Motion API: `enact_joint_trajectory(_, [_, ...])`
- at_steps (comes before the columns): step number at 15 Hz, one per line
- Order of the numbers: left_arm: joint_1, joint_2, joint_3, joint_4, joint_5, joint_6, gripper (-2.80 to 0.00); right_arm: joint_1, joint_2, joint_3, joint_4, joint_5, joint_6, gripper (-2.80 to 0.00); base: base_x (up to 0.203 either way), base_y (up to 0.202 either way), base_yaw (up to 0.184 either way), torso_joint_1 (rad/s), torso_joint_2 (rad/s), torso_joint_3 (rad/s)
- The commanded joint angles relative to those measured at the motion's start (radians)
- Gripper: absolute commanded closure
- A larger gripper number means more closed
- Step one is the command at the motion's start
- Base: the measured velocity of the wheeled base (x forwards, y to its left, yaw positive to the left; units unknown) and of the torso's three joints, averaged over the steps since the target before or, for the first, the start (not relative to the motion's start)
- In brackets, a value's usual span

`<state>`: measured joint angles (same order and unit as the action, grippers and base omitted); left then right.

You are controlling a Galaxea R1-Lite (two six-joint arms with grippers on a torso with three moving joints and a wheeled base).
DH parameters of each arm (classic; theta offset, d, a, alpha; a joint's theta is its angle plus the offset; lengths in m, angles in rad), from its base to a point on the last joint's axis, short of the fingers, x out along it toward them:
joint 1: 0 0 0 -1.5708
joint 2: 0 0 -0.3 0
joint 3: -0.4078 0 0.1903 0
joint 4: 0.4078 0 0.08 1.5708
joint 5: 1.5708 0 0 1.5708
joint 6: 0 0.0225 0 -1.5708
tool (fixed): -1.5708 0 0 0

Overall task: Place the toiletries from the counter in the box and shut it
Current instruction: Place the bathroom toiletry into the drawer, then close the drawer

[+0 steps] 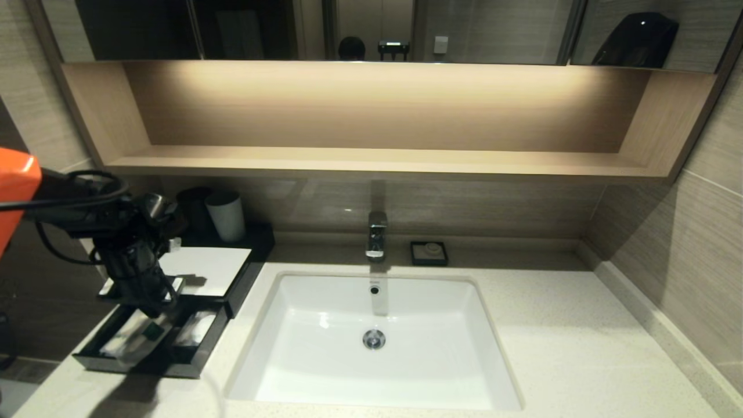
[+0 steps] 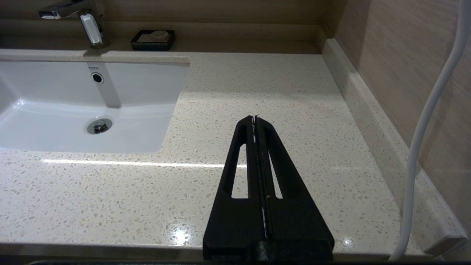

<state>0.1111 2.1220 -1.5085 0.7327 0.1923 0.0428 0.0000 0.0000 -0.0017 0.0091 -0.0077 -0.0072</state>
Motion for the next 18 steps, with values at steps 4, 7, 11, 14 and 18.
enact_joint_trajectory(4, [0.006, -0.171, 0.147, 0.058, 0.002, -0.011, 0.00, 0.000, -0.002, 0.000, 0.000, 0.000, 0.000, 0.00, 0.000, 0.000, 0.000, 0.000, 0.00, 0.000])
enact_joint_trajectory(7, [0.021, -0.239, 0.257, 0.058, 0.002, -0.012, 0.00, 0.000, -0.002, 0.000, 0.000, 0.000, 0.000, 0.00, 0.000, 0.000, 0.000, 0.000, 0.00, 0.000])
enact_joint_trajectory(11, [0.054, -0.277, 0.365, 0.048, 0.003, -0.016, 0.00, 0.000, -0.002, 0.000, 0.000, 0.000, 0.000, 0.00, 0.000, 0.000, 0.000, 0.000, 0.00, 0.000])
enact_joint_trajectory(14, [0.063, -0.280, 0.406, 0.025, 0.003, -0.033, 0.00, 0.000, -0.002, 0.000, 0.000, 0.000, 0.000, 0.00, 0.000, 0.000, 0.000, 0.000, 0.00, 0.000])
enact_joint_trajectory(18, [0.108, -0.301, 0.483, -0.084, 0.002, -0.045, 0.00, 0.000, -0.002, 0.000, 0.000, 0.000, 0.000, 0.00, 0.000, 0.000, 0.000, 0.000, 0.00, 0.000])
